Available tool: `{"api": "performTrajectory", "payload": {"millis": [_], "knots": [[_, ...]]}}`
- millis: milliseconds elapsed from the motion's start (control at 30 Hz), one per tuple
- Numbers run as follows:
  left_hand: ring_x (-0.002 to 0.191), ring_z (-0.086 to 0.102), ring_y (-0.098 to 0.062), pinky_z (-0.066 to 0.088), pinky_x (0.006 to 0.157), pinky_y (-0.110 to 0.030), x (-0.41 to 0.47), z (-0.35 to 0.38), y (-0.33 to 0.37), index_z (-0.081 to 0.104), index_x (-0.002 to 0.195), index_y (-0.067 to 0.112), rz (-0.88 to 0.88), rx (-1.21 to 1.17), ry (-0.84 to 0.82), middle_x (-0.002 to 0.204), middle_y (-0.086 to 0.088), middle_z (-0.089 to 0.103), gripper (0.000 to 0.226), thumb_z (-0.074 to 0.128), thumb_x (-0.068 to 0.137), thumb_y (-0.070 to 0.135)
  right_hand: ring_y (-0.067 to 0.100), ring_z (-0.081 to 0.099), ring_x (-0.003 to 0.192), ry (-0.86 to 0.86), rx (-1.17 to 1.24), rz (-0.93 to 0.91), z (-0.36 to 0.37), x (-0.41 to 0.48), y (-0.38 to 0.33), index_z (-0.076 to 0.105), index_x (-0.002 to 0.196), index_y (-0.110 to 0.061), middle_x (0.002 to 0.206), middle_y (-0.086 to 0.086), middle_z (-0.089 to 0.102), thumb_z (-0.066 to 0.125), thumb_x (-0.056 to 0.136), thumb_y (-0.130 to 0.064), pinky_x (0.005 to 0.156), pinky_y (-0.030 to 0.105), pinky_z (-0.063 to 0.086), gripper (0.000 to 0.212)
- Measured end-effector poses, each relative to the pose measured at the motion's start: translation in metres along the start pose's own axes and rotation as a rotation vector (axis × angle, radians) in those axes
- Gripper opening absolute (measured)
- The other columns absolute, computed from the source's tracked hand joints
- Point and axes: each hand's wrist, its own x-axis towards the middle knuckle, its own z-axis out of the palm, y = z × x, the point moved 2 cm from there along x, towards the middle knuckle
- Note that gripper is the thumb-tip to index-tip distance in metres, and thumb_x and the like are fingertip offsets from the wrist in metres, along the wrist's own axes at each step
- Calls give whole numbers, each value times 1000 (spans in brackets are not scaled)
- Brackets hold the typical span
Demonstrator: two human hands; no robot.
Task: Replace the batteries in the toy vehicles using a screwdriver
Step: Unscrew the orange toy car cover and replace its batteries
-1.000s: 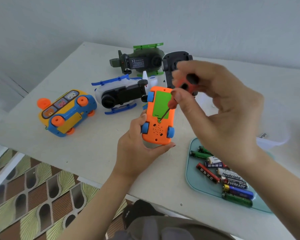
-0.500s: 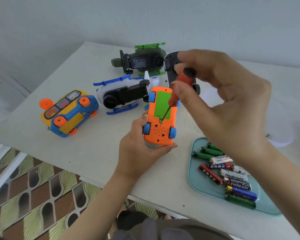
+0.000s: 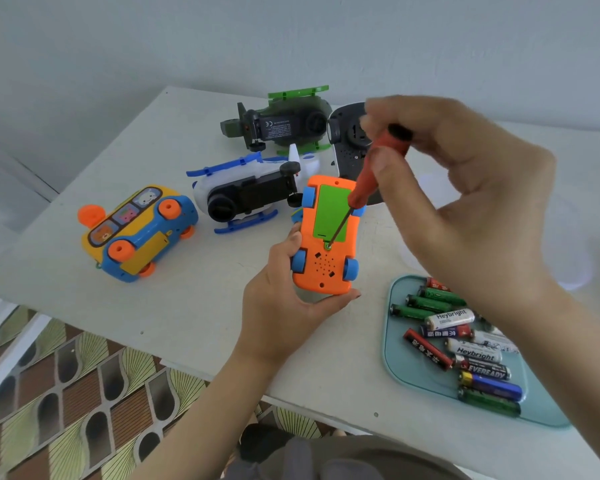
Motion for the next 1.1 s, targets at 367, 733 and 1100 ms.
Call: {"api": "performTrajectory", "payload": {"millis": [367,733,1100], "knots": [[93,53,3,41,79,0,-1,1,-1,37,119,23,-58,16,-17,114,-7,64,78,64,63,71,3,62,83,133,99,150,14,-5,10,64,111,-12,86,1,66,69,87,-15,80,21,50,25],[101,50,2,37,79,5,0,0,-1,37,121,23,-51,10,-24,119,-9,62,78,65,65,68,-10,46,83,93,17,85,16,-7,8,63,117,-5,83,11,63,72,85,-19,76,5,34,36],[102,60,-7,43,84,-5,-1,2,0,34,125,27,-53,-23,-45,125,-6,59,78,65,66,68,16,67,85,9,63,104,13,-14,9,60,117,-5,96,0,64,55,94,-6,83,21,48,24]]}}
